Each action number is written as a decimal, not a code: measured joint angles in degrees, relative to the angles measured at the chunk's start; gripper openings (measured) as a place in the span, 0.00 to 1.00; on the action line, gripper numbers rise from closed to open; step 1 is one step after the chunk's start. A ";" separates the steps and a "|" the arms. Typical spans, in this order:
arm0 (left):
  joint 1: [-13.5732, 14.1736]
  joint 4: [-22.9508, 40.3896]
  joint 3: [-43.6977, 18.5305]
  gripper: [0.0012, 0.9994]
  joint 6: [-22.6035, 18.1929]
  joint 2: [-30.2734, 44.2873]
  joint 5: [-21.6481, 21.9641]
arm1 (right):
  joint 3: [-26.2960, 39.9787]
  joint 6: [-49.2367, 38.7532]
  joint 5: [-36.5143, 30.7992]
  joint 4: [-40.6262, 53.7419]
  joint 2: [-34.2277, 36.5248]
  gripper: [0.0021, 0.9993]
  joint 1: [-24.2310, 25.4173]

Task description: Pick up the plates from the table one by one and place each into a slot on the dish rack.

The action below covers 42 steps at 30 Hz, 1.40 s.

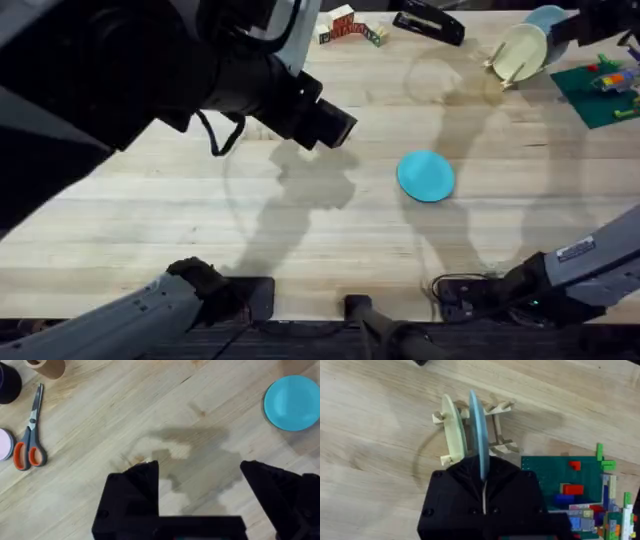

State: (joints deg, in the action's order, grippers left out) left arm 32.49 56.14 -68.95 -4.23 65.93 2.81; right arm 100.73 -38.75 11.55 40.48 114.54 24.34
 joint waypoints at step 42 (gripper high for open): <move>0.00 0.00 0.00 0.99 0.08 0.00 0.00 | -0.02 5.58 -2.58 -1.09 -4.18 0.03 -1.23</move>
State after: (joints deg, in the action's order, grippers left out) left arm 32.49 56.14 -68.95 -4.15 65.93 2.81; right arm 100.71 -33.17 8.97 39.39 110.36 23.11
